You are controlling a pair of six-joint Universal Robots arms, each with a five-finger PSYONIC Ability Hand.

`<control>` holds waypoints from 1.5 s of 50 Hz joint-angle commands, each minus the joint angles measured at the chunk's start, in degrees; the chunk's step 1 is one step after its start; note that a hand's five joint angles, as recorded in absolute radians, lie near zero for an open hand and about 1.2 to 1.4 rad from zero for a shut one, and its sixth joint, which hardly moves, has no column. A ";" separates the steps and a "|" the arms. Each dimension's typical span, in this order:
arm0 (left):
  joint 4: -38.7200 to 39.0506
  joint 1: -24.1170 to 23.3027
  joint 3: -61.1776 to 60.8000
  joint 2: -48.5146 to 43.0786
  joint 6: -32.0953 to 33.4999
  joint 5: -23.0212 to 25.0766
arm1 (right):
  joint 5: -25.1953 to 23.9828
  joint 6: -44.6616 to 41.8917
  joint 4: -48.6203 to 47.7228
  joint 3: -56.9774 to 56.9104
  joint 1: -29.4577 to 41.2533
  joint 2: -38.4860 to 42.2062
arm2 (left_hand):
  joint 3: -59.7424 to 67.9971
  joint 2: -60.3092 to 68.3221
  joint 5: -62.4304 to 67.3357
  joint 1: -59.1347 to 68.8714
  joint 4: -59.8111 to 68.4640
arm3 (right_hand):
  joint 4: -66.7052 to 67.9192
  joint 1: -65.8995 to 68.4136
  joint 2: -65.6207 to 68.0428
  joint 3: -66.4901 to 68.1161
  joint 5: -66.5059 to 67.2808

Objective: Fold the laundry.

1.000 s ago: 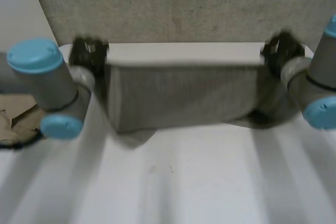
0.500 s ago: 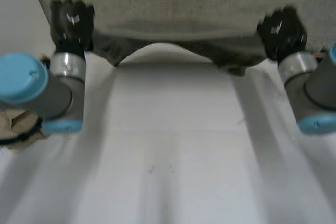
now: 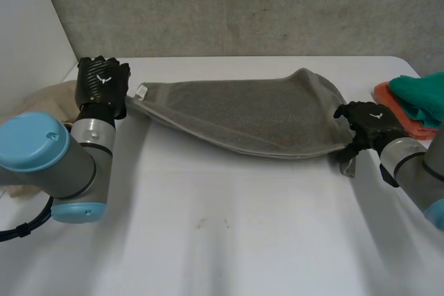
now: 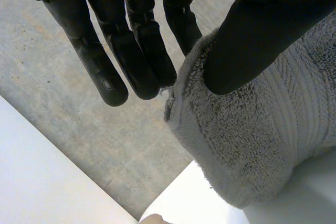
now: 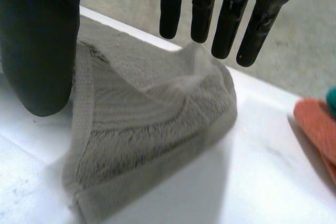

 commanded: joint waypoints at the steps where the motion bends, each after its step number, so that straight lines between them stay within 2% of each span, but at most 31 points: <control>1: -1.09 0.22 -0.14 1.00 -1.44 0.05 | 0.18 4.54 6.80 -1.08 -3.27 0.03 | 11.50 11.20 14.32 13.50 11.16 | -1.34 1.03 -1.79 -1.70 -1.60; 10: -1.70 1.18 0.13 1.00 -1.44 -0.04 | 0.10 8.76 7.86 -1.00 -4.41 2.13 | 11.50 11.20 14.32 13.50 11.16 | 0.17 2.54 -0.28 -0.19 -0.09; 18: -2.05 1.10 0.04 0.91 -1.44 -0.04 | 0.09 11.66 7.34 -3.54 -3.88 6.52 | 11.50 11.20 14.32 13.50 11.16 | 8.74 11.11 8.28 8.38 8.47; 22: -2.93 1.10 0.04 1.00 -1.44 -0.04 | 0.01 13.42 7.42 -5.83 -3.71 9.25 | 11.50 11.20 14.32 13.50 11.16 | 28.88 31.25 28.43 28.52 28.62; 25: -3.98 1.10 0.04 1.17 -1.44 -0.04 | 0.18 14.39 7.34 -6.71 -3.71 9.78 | 11.50 11.20 14.32 13.50 11.16 | 55.76 58.13 55.30 55.40 55.49; 29: -6.53 1.10 -0.31 3.01 -1.44 -0.04 | 0.36 14.48 7.16 -6.53 -3.88 8.56 | 11.50 11.20 14.32 13.50 11.16 | 56.80 59.17 56.35 56.44 56.54; 36: -10.92 1.10 -1.36 6.53 -1.26 0.14 | -0.61 10.79 7.95 -5.31 -4.32 1.00 | 11.50 11.20 14.32 13.50 11.16 | 56.80 59.17 56.35 56.44 56.54; 41: -17.85 1.19 -4.25 11.09 -0.56 0.31 | -1.57 -2.11 9.52 -2.93 -4.76 -3.83 | 11.50 11.20 14.32 13.50 11.16 | 56.80 59.17 56.35 56.44 56.54; 42: -19.01 1.19 -4.70 11.80 -0.56 0.40 | -1.84 -8.92 12.14 -1.71 -4.94 -6.19 | 11.50 11.20 14.32 13.50 11.16 | 56.80 59.17 56.35 56.44 56.54; 45: -24.35 1.36 -7.42 14.87 -0.21 0.66 | -1.66 -21.86 17.60 0.05 -5.20 -9.63 | 11.50 11.20 14.32 13.50 11.16 | 56.80 59.17 56.35 56.44 56.54; 46: -25.95 1.36 -8.21 15.58 0.05 0.66 | -1.23 -29.05 21.10 1.19 -5.29 -11.21 | 11.50 11.20 14.32 13.50 11.16 | 56.80 59.17 56.35 56.44 56.54; 48: -29.55 1.54 -9.71 17.25 1.19 0.75 | -0.70 -37.08 25.16 2.51 -5.38 -12.62 | 11.50 11.20 14.32 13.50 11.16 | 56.80 59.17 56.35 56.44 56.54; 49: -33.92 1.62 -11.54 19.17 3.37 0.75 | 0.44 -43.90 29.27 4.00 -5.81 -14.11 | 11.50 11.20 14.32 13.50 11.16 | 56.80 59.17 56.35 56.44 56.54; 53: -44.40 1.62 -16.47 22.61 10.94 0.84 | 5.70 -55.71 37.80 8.22 -8.88 -17.72 | 11.50 11.20 14.32 13.50 11.16 | 56.80 59.17 56.35 56.44 56.54; 56: -48.36 1.45 -19.90 24.63 15.94 0.93 | 7.82 -58.47 41.16 9.20 -10.91 -18.25 | 11.50 11.20 14.32 13.50 11.16 | 56.80 59.17 56.35 56.44 56.54; 61: -43.55 1.62 -19.30 24.38 16.40 1.54 | 7.74 -57.60 38.81 8.41 -10.91 -17.38 | 11.50 11.20 14.32 13.50 11.16 | 56.80 59.17 56.35 56.44 56.54; 65: -35.21 1.71 -16.67 21.67 15.35 2.07 | 8.00 -56.19 33.28 5.69 -9.43 -11.76 | 11.50 11.20 14.32 13.50 11.16 | 56.80 59.17 56.35 56.44 56.54; 70: -25.19 -0.39 -9.73 11.65 14.91 1.63 | 8.80 -51.45 26.59 -0.19 -3.45 -7.10 | 11.50 11.20 14.32 13.50 11.16 | 56.80 59.17 56.35 56.44 56.54; 75: -17.45 -1.72 4.50 -1.53 15.17 0.58 | 11.60 -49.60 20.62 -13.00 -0.02 -0.69 | 11.50 11.20 14.32 13.50 11.16 | 56.80 59.17 56.35 56.44 56.54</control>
